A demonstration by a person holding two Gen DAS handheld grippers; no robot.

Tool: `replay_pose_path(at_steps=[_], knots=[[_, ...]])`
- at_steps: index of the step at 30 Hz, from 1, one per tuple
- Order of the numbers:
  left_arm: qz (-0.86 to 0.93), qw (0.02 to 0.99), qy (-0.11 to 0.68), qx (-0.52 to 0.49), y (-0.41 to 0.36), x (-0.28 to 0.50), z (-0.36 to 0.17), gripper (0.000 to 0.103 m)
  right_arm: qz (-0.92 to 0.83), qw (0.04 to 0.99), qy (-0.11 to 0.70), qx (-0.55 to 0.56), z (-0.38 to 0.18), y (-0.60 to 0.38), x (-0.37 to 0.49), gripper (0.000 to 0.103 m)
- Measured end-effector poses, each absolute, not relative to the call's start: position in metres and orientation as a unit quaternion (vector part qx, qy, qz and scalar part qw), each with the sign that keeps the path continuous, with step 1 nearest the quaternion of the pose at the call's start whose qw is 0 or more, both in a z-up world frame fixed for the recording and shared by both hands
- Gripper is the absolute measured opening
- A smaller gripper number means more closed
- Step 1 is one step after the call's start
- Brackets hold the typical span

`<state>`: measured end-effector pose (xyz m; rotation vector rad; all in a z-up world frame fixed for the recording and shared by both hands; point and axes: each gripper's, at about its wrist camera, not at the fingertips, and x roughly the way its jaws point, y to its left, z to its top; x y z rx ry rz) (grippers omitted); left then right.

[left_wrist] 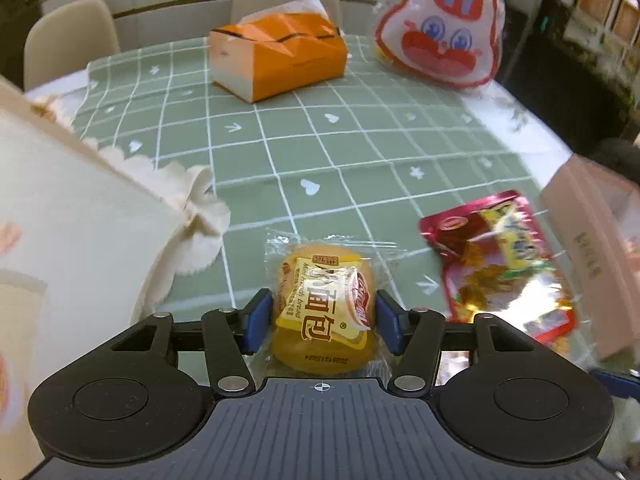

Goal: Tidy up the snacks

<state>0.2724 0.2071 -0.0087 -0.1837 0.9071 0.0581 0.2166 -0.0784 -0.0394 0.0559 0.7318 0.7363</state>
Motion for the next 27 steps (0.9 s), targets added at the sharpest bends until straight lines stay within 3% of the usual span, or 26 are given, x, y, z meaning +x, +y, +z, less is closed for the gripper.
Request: replay_pose_path(at_steps=[4,8,14,21,27], knots=[[0.008,0.913,0.385,-0.137,0.207,0.222,0.004,0.060,0.338,0.880,0.332,0.017,-0.039,-0.080,0.217,0.086],[-0.021,0.907,0.362,-0.217,0.209,0.174,-0.005,0.059,0.321,0.895,0.311,-0.005,-0.038,-0.079,0.212,0.087],[-0.077,0.906,0.328,-0.257,0.200,0.147,-0.022,0.059,0.263,0.927,0.256,-0.074,-0.020,-0.080,0.184,0.087],[-0.112,0.908,0.265,-0.305,0.212,0.130,-0.017,0.059,0.254,0.918,0.268,-0.148,0.001,-0.046,0.192,0.090],[-0.047,0.903,0.243,-0.350,0.236,0.123,-0.019,0.059,0.232,0.913,0.307,-0.134,0.021,0.002,0.263,0.089]])
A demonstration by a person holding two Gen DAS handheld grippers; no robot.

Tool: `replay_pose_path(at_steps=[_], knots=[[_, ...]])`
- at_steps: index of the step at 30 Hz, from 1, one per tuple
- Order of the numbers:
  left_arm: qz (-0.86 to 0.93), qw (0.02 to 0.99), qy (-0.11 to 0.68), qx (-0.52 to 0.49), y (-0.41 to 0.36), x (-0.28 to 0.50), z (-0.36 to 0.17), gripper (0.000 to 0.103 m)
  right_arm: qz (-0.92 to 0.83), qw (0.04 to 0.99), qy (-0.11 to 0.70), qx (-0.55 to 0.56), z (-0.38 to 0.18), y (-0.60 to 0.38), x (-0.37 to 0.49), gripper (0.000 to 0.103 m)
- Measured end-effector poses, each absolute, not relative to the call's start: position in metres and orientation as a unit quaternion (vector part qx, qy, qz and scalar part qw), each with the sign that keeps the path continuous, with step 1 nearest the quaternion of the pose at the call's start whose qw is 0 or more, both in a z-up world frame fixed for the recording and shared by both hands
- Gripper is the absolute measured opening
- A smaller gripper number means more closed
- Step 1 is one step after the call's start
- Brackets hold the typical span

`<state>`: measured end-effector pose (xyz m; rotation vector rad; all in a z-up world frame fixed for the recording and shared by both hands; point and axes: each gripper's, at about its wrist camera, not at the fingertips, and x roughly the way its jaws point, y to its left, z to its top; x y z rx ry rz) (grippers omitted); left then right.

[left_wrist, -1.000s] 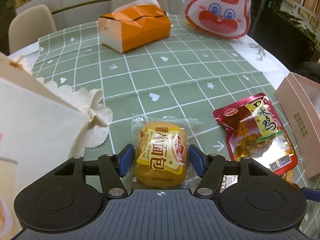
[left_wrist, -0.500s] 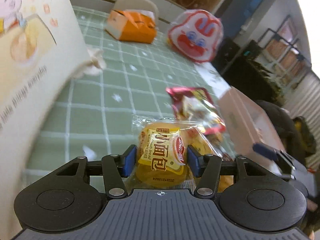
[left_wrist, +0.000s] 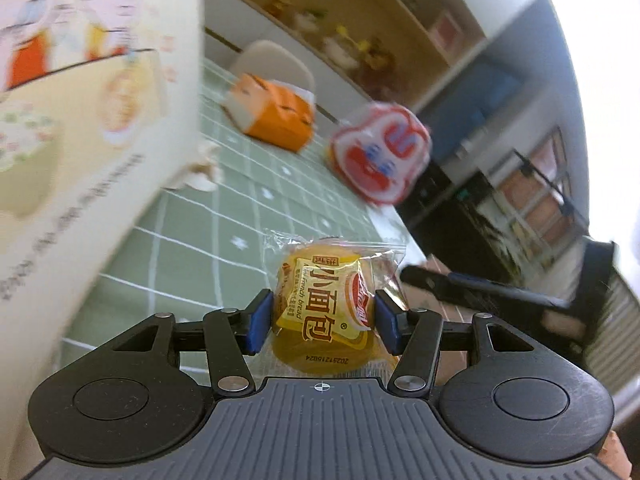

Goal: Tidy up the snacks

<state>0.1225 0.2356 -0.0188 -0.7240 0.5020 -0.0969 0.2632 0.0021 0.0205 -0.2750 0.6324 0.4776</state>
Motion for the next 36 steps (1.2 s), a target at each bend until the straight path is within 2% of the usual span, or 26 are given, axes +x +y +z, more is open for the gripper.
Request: replay_pose_path(at_steps=[3,6,9,12,17,19,22,33,34,35,36], knots=[[-0.047,0.896,0.243,-0.370,0.241,0.124,-0.022,0.059,0.194,0.911,0.338,-0.133,0.009,0.021,0.309,0.089],[-0.054,0.892,0.249,-0.372,0.241,0.124,-0.023,0.059,0.159,0.906,0.375,-0.116,-0.005,0.023,0.333,0.078],[-0.066,0.891,0.255,-0.369,0.236,0.124,-0.022,0.059,0.190,0.893,0.398,-0.087,-0.002,0.008,0.311,0.076],[-0.075,0.896,0.258,-0.354,0.227,0.123,-0.020,0.059,0.206,0.889,0.401,-0.084,0.001,-0.006,0.278,0.067],[-0.085,0.896,0.263,-0.347,0.222,0.127,-0.023,0.059,0.201,0.887,0.410,-0.073,-0.009,-0.004,0.268,0.061],[-0.086,0.891,0.267,-0.357,0.226,0.129,-0.027,0.059,0.184,0.886,0.420,-0.072,-0.019,0.000,0.276,0.051],[-0.084,0.888,0.271,-0.361,0.228,0.130,-0.029,0.059,0.189,0.875,0.441,-0.061,-0.028,-0.006,0.279,0.041],[-0.081,0.893,0.293,-0.331,0.218,0.132,-0.030,0.059,0.215,0.880,0.414,-0.085,-0.016,-0.089,0.196,0.040],[-0.083,0.896,0.289,-0.327,0.217,0.130,-0.028,0.059,0.209,0.883,0.412,-0.078,-0.016,-0.099,0.189,0.036],[-0.087,0.900,0.280,-0.324,0.216,0.128,-0.024,0.059,0.207,0.886,0.409,-0.069,-0.014,-0.109,0.183,0.027],[-0.086,0.905,0.270,-0.319,0.215,0.124,-0.019,0.059,0.204,0.889,0.406,-0.061,-0.012,-0.118,0.177,0.026]])
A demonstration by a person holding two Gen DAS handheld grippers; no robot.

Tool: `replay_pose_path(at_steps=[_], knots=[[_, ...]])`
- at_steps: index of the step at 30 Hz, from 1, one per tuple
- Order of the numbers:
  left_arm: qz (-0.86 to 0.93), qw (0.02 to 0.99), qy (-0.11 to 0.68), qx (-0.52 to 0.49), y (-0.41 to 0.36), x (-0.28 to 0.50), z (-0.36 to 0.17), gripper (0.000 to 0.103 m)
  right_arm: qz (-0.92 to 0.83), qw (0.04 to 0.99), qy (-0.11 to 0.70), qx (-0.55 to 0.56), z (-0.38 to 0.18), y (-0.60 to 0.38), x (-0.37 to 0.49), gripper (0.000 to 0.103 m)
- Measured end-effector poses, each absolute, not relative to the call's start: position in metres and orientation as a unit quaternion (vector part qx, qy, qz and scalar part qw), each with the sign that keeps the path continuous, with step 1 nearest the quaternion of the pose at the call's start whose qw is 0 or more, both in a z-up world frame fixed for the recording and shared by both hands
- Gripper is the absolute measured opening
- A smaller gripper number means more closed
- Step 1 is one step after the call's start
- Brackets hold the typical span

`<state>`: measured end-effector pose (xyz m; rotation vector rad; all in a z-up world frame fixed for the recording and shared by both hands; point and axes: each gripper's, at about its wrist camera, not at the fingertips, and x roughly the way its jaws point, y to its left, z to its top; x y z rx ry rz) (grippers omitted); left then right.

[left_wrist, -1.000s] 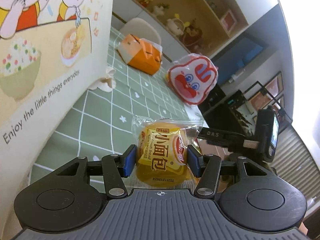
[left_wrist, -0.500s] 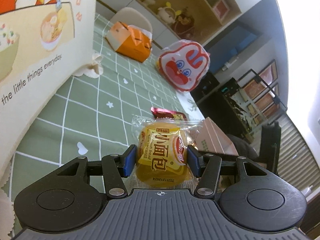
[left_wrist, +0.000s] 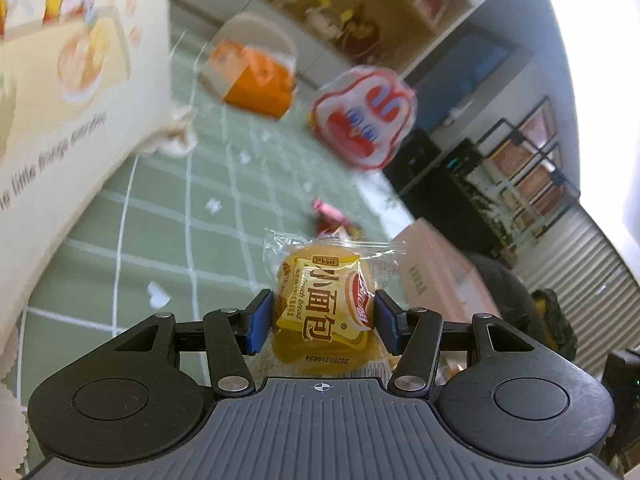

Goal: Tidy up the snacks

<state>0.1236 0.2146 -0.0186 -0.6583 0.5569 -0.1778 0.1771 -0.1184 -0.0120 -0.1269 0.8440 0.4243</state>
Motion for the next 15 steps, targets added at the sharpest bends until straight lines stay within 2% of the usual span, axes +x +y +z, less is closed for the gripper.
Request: replay_pose_path(at_steps=[7,10,12,15], knots=[[-0.137,0.925,0.235,-0.267,0.160,0.092,0.031,0.059,0.190,0.911,0.363,-0.044,0.003,-0.176,0.135,0.028],[-0.145,0.920,0.247,-0.266,0.129,0.082,0.024,0.059,0.195,0.908,0.370,-0.031,-0.008,-0.191,0.131,0.042],[-0.146,0.911,0.259,-0.287,0.115,0.078,0.009,0.059,0.206,0.906,0.369,-0.015,-0.016,-0.197,0.131,0.048],[-0.133,0.894,0.274,-0.328,0.106,0.076,-0.014,0.059,0.220,0.910,0.351,-0.020,-0.019,-0.191,0.133,0.051]])
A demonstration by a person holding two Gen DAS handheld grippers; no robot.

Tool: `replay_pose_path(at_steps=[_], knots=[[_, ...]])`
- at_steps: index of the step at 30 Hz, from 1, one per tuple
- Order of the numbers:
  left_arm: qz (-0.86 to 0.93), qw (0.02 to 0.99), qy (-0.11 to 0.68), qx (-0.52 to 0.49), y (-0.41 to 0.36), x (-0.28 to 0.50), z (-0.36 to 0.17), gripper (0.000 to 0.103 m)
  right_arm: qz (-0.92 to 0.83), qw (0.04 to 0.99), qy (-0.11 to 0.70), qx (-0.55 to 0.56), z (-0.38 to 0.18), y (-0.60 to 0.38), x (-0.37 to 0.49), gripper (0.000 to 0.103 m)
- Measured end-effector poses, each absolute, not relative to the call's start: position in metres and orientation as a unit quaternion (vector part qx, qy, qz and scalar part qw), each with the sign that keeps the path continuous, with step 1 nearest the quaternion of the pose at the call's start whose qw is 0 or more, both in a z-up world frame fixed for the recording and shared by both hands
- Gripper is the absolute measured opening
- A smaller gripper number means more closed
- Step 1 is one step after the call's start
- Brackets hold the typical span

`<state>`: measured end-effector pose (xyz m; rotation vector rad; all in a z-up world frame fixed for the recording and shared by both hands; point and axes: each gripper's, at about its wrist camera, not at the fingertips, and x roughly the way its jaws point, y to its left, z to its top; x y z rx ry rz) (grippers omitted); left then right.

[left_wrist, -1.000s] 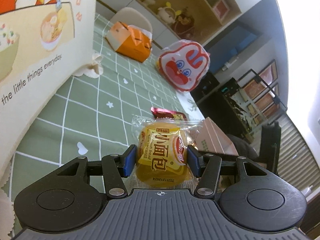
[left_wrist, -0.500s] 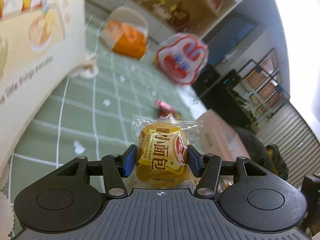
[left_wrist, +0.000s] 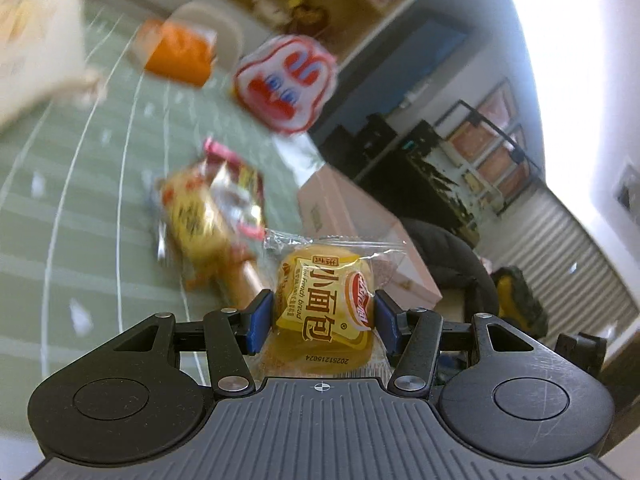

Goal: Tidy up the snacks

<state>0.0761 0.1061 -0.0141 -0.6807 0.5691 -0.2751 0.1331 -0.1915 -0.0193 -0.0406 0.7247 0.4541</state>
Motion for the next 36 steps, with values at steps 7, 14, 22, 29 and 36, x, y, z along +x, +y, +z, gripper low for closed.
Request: replay_pose_path(at_steps=[7,14,22,29,36], knots=[[-0.086,0.902,0.280,-0.319,0.101,0.068,-0.010,0.059,0.266,0.892,0.365,-0.022,-0.032,-0.144,0.193,0.053],[-0.060,0.913,0.257,-0.311,0.092,0.033,0.004,0.059,0.283,0.871,0.399,-0.044,-0.032,-0.123,0.198,0.040],[-0.088,0.908,0.283,-0.296,0.066,0.026,-0.015,0.059,0.297,0.875,0.377,-0.060,-0.020,-0.174,0.100,0.040],[-0.069,0.919,0.287,-0.262,0.063,0.015,-0.018,0.059,0.295,0.876,0.374,-0.069,-0.025,-0.161,0.107,0.056],[-0.069,0.920,0.292,-0.252,0.061,0.018,-0.014,0.059,0.310,0.876,0.352,-0.115,-0.037,-0.143,0.102,0.040]])
